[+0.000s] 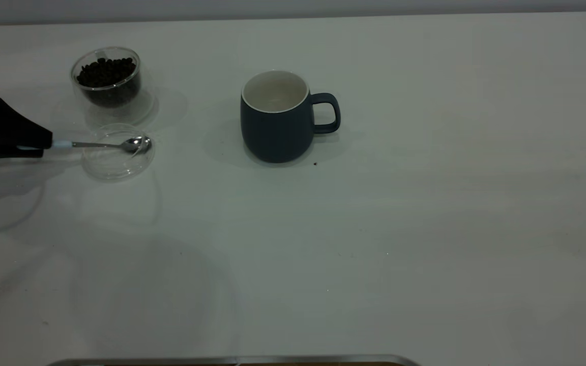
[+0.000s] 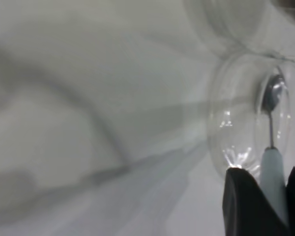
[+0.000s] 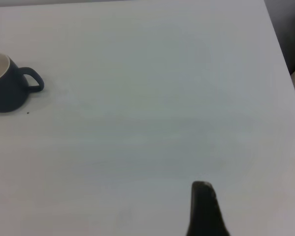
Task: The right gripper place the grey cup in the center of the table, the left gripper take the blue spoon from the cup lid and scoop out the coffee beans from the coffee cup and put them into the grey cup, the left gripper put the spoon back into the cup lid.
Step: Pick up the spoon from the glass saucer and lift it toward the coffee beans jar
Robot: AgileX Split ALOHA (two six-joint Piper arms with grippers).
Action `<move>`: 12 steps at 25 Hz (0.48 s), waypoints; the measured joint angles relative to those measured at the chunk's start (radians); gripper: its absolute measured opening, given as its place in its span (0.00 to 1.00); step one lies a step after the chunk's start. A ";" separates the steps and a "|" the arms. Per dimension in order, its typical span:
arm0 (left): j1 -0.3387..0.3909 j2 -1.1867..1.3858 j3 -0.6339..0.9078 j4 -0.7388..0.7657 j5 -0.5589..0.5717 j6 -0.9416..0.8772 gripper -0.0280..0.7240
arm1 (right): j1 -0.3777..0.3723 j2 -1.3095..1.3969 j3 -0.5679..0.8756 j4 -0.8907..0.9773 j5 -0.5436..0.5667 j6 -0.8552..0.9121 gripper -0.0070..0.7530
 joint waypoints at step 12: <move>0.000 -0.026 0.000 -0.002 0.047 -0.008 0.23 | 0.000 0.000 0.000 0.000 0.000 0.000 0.71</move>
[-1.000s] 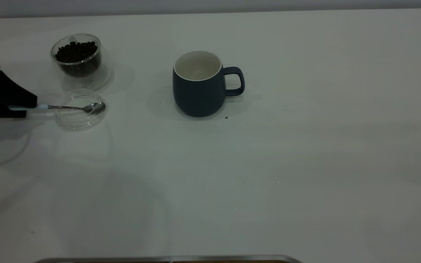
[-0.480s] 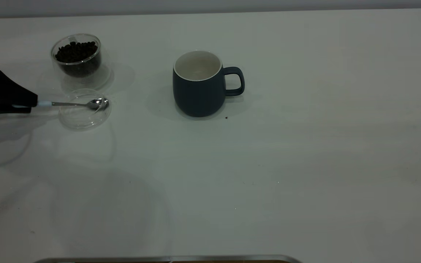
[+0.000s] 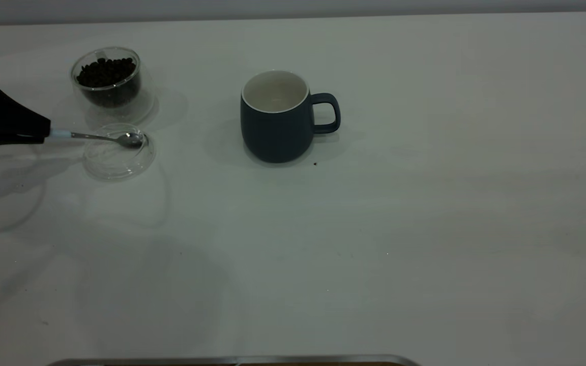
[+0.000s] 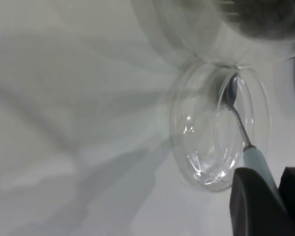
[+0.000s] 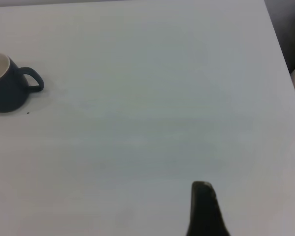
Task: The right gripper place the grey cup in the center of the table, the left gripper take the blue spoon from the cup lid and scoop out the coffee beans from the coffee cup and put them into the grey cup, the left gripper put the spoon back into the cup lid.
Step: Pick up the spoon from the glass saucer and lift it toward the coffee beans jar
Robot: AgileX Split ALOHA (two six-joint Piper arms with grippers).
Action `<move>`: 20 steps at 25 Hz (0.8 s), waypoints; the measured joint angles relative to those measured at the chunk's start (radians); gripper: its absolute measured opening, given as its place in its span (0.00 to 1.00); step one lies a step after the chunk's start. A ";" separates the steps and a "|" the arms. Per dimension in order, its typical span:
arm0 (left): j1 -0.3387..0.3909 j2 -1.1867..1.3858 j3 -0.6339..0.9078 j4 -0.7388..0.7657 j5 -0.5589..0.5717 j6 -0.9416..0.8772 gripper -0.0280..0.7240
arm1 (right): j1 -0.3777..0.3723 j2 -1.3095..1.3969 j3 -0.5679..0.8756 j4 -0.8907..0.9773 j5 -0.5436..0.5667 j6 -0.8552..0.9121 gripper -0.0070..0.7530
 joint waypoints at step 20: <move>0.082 -0.041 -0.064 0.120 0.293 -0.057 0.22 | 0.000 0.000 0.000 0.000 0.000 0.000 0.71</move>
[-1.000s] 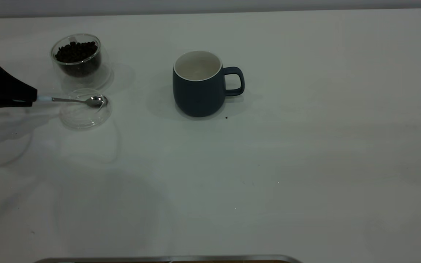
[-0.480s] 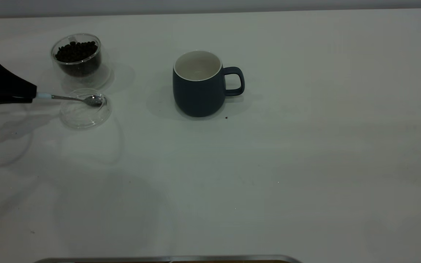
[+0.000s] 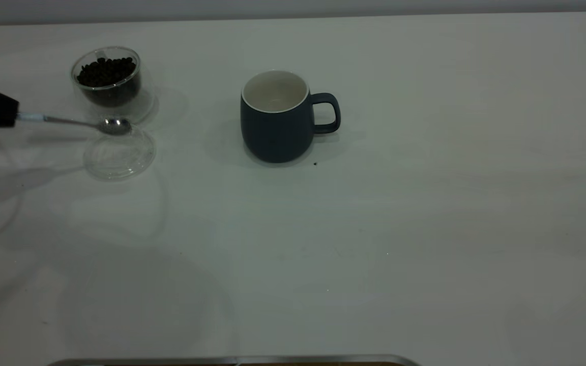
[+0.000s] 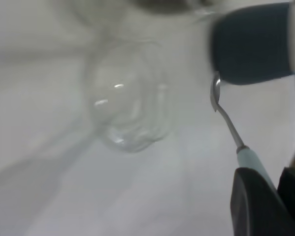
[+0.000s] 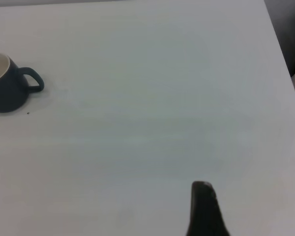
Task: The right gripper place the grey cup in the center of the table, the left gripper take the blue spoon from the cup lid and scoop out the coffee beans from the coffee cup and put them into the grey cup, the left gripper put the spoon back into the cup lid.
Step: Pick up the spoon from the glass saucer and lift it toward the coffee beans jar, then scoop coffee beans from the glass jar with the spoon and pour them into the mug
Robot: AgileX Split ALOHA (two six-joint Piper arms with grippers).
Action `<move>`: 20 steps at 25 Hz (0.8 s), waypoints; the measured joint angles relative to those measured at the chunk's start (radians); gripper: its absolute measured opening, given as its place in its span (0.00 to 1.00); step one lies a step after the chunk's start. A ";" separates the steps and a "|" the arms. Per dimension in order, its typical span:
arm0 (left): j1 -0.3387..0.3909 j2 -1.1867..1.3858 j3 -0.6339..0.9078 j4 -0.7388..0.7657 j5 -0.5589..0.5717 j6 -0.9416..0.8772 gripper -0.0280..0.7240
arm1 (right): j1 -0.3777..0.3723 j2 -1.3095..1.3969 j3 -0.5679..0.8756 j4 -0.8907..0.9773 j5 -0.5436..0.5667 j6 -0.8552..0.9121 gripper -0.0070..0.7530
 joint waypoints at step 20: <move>-0.020 0.024 -0.225 -0.095 -0.042 -0.061 0.22 | 0.000 0.000 0.000 0.000 0.000 0.000 0.71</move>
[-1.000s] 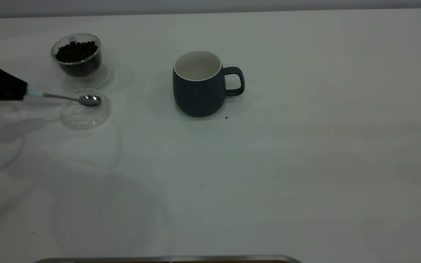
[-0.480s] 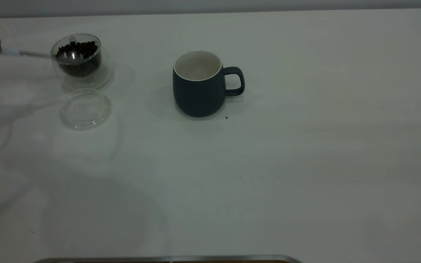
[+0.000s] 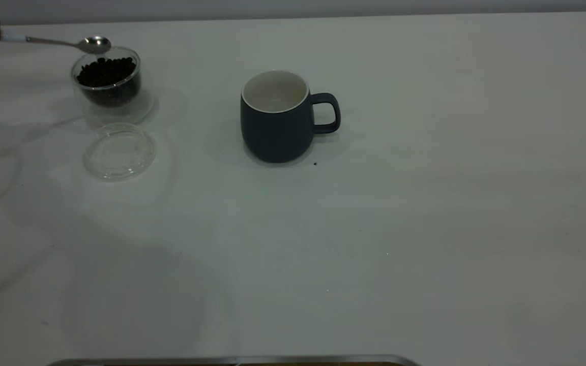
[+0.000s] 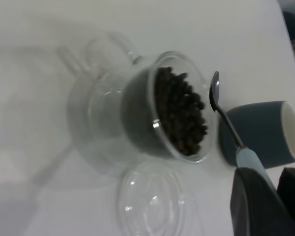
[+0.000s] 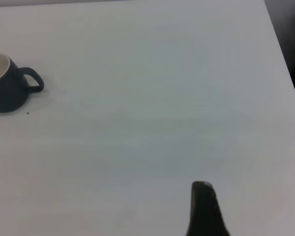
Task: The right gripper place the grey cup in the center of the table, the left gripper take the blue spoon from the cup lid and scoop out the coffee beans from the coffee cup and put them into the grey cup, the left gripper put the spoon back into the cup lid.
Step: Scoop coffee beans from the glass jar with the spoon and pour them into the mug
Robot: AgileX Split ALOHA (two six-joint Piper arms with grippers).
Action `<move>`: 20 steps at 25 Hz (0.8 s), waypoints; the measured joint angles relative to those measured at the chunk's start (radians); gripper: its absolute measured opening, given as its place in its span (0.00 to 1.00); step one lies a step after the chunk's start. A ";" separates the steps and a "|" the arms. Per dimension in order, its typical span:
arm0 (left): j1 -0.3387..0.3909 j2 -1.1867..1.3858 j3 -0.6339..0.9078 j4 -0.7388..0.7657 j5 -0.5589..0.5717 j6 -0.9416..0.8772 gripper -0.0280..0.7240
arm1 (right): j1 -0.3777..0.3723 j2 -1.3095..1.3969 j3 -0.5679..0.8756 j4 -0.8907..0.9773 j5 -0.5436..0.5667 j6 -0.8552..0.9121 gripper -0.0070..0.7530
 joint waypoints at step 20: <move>-0.023 0.096 0.000 -0.024 -0.025 -0.074 0.22 | 0.000 0.000 0.000 0.000 0.000 0.000 0.71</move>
